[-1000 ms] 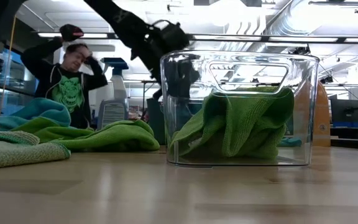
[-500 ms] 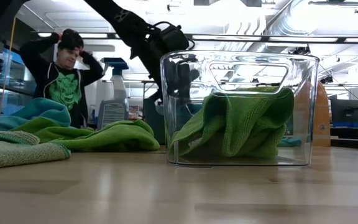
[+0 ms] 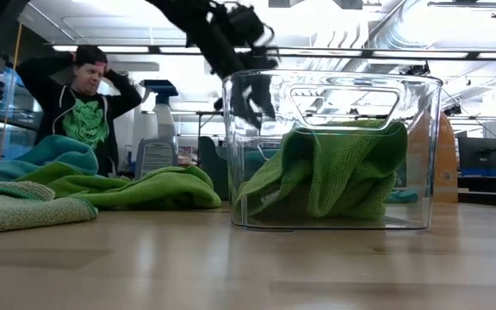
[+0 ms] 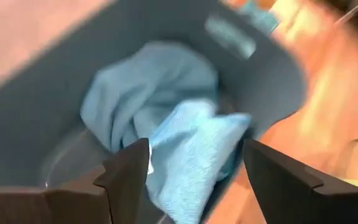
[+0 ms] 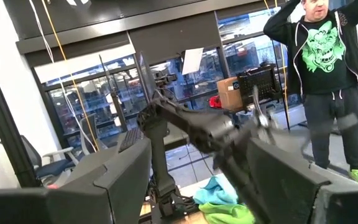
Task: Sort microfiber towel by color & place in baskets
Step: Put the green microfiber towel into the transparent bin
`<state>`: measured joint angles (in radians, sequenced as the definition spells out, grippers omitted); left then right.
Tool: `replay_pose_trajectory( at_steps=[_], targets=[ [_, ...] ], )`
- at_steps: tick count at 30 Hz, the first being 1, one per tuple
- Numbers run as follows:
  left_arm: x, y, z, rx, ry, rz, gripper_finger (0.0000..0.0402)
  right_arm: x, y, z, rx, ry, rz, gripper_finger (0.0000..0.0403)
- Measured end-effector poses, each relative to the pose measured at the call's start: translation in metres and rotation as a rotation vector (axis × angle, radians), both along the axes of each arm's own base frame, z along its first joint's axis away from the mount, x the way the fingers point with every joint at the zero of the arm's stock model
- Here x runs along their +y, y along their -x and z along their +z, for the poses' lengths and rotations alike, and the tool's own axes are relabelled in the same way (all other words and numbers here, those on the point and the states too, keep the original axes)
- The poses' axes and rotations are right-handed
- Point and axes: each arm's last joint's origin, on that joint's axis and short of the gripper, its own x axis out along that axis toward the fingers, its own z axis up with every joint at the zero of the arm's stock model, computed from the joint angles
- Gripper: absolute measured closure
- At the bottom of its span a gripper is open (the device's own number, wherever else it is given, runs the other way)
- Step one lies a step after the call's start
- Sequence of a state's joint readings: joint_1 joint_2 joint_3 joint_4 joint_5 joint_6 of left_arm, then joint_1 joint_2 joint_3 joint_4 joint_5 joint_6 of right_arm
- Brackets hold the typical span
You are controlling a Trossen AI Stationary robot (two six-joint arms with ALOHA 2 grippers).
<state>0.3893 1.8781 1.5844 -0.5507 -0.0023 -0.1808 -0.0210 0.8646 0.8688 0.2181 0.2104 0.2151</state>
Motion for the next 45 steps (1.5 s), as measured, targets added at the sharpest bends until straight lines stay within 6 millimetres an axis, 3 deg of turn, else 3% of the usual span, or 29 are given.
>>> replay_pose_trajectory(
  at_steps=[6, 11, 15, 18, 23, 29, 38, 45],
  targets=[
    [-0.008, 0.030, 0.068, -0.220, -0.025, -0.050, 0.0153, 0.000, 0.000, 0.000, 0.003, 0.014, -0.003, 0.0142],
    [-0.042, 0.051, 0.115, -0.364, -0.085, -0.131, 0.0153, 0.000, 0.000, -0.001, 0.009, 0.014, -0.003, 0.0142],
    [-0.076, 0.056, 0.137, -0.449, -0.131, -0.242, 0.0153, 0.000, 0.000, -0.001, 0.011, 0.014, -0.003, 0.0142],
    [-0.099, 0.053, 0.140, -0.462, -0.138, -0.313, 0.0153, 0.000, 0.000, -0.001, 0.011, 0.014, -0.003, 0.0142],
    [-0.128, 0.049, 0.138, -0.457, -0.144, -0.376, 0.0155, 0.000, 0.000, -0.001, 0.012, 0.014, -0.003, 0.0142],
    [-0.144, 0.049, 0.122, -0.532, -0.129, -0.359, 0.0158, 0.000, 0.000, -0.001, 0.015, 0.014, -0.003, 0.0142],
    [-0.145, 0.109, 0.057, -0.780, 0.046, -0.175, 0.0158, 0.000, 0.000, -0.002, 0.027, 0.013, -0.003, 0.0142],
    [-0.160, 0.149, -0.003, -0.598, 0.154, -0.086, 0.0159, 0.000, 0.000, -0.002, 0.021, 0.007, -0.007, 0.0142]
  ],
)
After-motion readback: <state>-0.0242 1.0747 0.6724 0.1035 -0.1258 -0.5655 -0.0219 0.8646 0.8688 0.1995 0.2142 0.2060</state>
